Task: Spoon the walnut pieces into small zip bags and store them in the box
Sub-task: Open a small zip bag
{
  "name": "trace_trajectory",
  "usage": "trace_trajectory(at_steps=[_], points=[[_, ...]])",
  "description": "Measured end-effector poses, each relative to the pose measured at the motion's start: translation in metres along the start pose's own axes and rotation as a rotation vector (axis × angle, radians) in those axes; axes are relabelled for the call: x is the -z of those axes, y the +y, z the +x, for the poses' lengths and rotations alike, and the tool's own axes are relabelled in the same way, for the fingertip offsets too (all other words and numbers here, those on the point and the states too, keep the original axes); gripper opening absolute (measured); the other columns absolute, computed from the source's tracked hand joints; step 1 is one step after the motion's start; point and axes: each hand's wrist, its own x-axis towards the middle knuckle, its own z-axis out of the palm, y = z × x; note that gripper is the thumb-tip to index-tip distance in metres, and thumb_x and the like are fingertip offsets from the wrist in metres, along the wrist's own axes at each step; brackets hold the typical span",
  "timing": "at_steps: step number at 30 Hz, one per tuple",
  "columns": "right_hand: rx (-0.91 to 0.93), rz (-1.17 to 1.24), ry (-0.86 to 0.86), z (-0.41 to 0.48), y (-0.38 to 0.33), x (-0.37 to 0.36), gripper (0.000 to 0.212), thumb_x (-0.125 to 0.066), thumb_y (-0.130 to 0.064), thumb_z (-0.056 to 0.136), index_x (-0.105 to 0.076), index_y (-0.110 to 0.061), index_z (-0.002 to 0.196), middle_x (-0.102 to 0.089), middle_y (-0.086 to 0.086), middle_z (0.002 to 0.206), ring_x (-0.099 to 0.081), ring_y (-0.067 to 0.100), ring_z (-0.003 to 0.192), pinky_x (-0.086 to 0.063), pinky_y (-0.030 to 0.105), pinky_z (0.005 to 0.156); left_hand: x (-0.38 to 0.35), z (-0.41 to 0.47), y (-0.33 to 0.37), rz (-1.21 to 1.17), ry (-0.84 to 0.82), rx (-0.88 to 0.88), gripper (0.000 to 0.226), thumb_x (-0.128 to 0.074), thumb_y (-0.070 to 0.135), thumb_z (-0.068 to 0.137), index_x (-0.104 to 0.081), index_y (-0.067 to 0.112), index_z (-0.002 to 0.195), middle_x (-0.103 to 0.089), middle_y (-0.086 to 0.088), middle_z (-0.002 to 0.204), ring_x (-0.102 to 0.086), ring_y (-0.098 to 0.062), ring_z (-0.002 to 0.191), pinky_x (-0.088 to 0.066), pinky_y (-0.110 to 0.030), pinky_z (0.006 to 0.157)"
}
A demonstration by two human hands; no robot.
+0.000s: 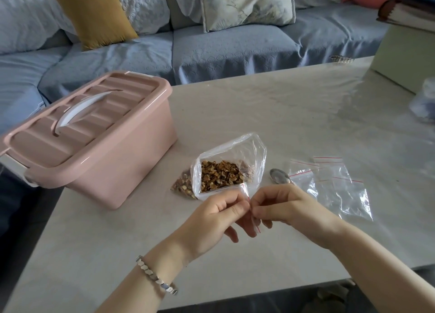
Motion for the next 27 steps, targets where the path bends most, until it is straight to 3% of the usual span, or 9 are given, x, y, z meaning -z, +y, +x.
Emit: trace_trajectory(at_steps=[4,10,15,20,23,25,27], points=[[0.009,0.044,-0.038,0.0,0.004,0.002,0.006,-0.059,-0.01,0.067,-0.064,-0.011,0.064,-0.061,0.004,0.061,-0.053,0.008,0.057,-0.042,0.017,0.058,0.001,0.0,0.001,-0.048,-0.014,0.015,0.018,-0.044,0.02,0.087,-0.058,0.011,0.081,-0.068,0.0,0.077,-0.066,-0.016,0.076,-0.045,-0.02,0.057],[0.018,0.296,-0.108,0.002,0.005,-0.001,0.008,-0.054,-0.005,0.073,-0.057,-0.001,0.066,-0.059,0.013,0.06,-0.055,0.018,0.057,-0.043,0.018,0.055,-0.007,-0.001,-0.003,-0.12,0.103,-0.083,0.019,-0.048,0.017,0.082,-0.061,0.011,0.069,-0.064,-0.009,0.069,-0.06,-0.015,0.062,-0.041,-0.019,0.052],[0.003,0.451,-0.092,0.004,0.007,-0.003,0.014,-0.052,-0.003,0.072,-0.057,-0.004,0.06,-0.051,0.011,0.054,-0.054,0.024,0.055,-0.046,0.021,0.056,-0.011,-0.002,-0.007,-0.126,0.153,-0.128,0.022,-0.045,0.015,0.085,-0.06,0.002,0.076,-0.063,-0.01,0.07,-0.06,-0.017,0.064,-0.042,-0.021,0.052],[-0.012,0.542,-0.099,0.003,0.01,-0.004,0.019,-0.049,-0.002,0.073,-0.06,-0.005,0.057,-0.052,0.013,0.056,-0.056,0.027,0.058,-0.049,0.026,0.06,-0.012,-0.004,-0.002,-0.115,0.178,-0.123,0.031,-0.044,0.014,0.084,-0.061,0.024,0.061,-0.063,-0.002,0.065,-0.06,-0.015,0.063,-0.04,-0.02,0.052],[-0.017,0.499,-0.009,0.002,0.01,-0.009,0.024,-0.05,-0.004,0.079,-0.059,-0.007,0.058,-0.058,0.01,0.057,-0.055,0.022,0.056,-0.048,0.024,0.058,-0.014,-0.002,0.0,-0.065,0.26,-0.088,0.031,-0.044,0.012,0.078,-0.055,0.024,0.051,-0.06,-0.001,0.057,-0.057,-0.014,0.058,-0.036,-0.018,0.05],[0.002,0.338,0.15,0.002,0.012,-0.014,0.029,-0.048,0.001,0.089,-0.054,-0.006,0.061,-0.062,0.004,0.059,-0.056,0.014,0.053,-0.046,0.02,0.055,-0.016,0.0,0.001,0.027,0.323,-0.075,0.039,-0.044,0.008,0.079,-0.053,0.026,0.046,-0.058,0.001,0.051,-0.056,-0.013,0.054,-0.035,-0.013,0.049],[0.075,0.11,0.294,0.002,0.014,-0.018,0.027,-0.049,0.006,0.087,-0.054,-0.006,0.064,-0.066,0.001,0.06,-0.059,0.009,0.052,-0.047,0.018,0.053,-0.016,0.001,-0.002,0.135,0.385,-0.045,0.042,-0.045,0.006,0.084,-0.054,0.025,0.047,-0.062,0.0,0.053,-0.059,-0.015,0.056,-0.038,-0.013,0.048]])
